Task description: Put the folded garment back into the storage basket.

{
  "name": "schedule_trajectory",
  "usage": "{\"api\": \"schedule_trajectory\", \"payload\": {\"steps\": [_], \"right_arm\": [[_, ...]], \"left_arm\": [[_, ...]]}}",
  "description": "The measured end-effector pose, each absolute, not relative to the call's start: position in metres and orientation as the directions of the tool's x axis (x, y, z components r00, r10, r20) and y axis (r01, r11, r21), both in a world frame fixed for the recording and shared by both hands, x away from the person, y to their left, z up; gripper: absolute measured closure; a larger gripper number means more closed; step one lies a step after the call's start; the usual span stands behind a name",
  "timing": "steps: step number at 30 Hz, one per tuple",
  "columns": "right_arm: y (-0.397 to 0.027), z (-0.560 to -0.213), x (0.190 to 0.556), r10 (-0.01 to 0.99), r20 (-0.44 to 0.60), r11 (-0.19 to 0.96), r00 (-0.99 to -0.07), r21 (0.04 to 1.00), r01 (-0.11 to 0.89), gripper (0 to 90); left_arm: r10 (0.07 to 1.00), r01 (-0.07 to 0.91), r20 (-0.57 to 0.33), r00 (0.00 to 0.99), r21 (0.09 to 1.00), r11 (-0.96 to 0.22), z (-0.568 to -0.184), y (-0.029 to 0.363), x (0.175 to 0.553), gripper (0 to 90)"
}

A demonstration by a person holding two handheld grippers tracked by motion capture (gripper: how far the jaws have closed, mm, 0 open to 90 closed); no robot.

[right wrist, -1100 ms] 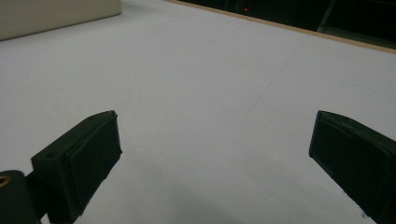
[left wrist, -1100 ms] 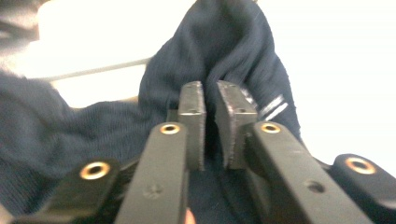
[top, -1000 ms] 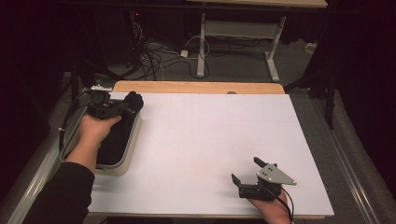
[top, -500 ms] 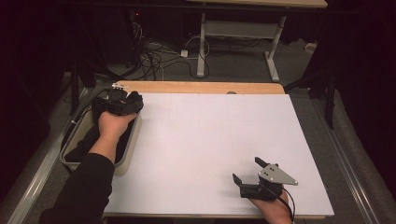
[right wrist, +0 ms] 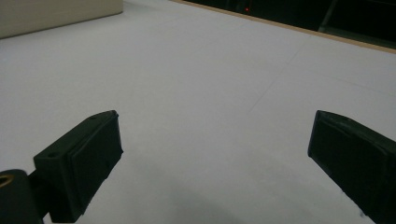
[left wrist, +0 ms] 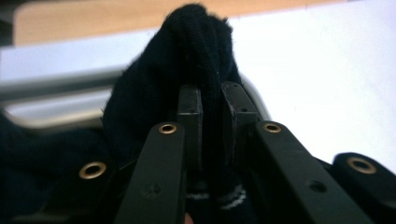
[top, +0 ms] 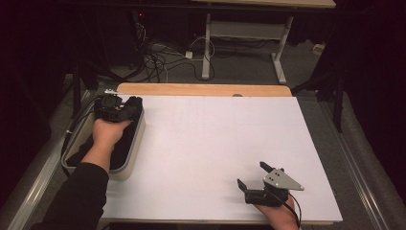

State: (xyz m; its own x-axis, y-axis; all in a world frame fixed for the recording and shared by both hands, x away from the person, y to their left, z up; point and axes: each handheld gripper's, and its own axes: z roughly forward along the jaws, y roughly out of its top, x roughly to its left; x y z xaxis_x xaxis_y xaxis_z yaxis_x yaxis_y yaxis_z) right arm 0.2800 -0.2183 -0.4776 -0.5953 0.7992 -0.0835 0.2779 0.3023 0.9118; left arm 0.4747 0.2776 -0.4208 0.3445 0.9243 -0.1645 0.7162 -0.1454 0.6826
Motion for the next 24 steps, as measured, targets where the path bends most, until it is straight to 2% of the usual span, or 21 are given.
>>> {"api": "schedule_trajectory", "payload": {"steps": [5, 7, 15, 17, 20, 22, 24], "right_arm": [[-0.217, -0.476, 0.279, 0.799, -0.086, 0.303, -0.595, 0.912, 0.275, 3.4], [-0.217, -0.476, 0.279, 0.799, -0.085, 0.302, -0.596, 0.913, 0.275, 3.4], [-0.218, -0.476, 0.280, 0.798, -0.083, 0.302, -0.597, 0.912, 0.276, 3.4], [-0.218, -0.476, 0.279, 0.799, -0.078, 0.297, -0.597, 0.913, 0.278, 3.4], [-0.219, -0.476, 0.280, 0.799, -0.076, 0.293, -0.596, 0.915, 0.276, 3.5], [-0.219, -0.475, 0.279, 0.800, -0.076, 0.293, -0.596, 0.915, 0.276, 3.5], [-0.218, -0.475, 0.279, 0.799, -0.077, 0.293, -0.596, 0.915, 0.275, 3.5]], "left_arm": [[0.927, 0.761, -0.133, 0.350, 0.618, -0.198, -0.441, 0.266, 0.481, 77.7], [0.926, 0.780, -0.150, 0.347, 0.595, -0.196, -0.445, 0.267, 0.484, 77.8], [0.922, 0.783, -0.146, 0.360, 0.585, -0.212, -0.445, 0.268, 0.488, 75.9], [0.916, 0.788, -0.180, 0.357, 0.585, -0.192, -0.439, 0.273, 0.487, 71.3], [0.907, 0.786, -0.232, 0.351, 0.600, -0.151, -0.426, 0.284, 0.481, 54.6], [0.904, 0.777, -0.240, 0.354, 0.613, -0.142, -0.416, 0.289, 0.476, 45.6], [0.908, 0.759, -0.223, 0.355, 0.635, -0.141, -0.408, 0.294, 0.469, 41.6]]}}
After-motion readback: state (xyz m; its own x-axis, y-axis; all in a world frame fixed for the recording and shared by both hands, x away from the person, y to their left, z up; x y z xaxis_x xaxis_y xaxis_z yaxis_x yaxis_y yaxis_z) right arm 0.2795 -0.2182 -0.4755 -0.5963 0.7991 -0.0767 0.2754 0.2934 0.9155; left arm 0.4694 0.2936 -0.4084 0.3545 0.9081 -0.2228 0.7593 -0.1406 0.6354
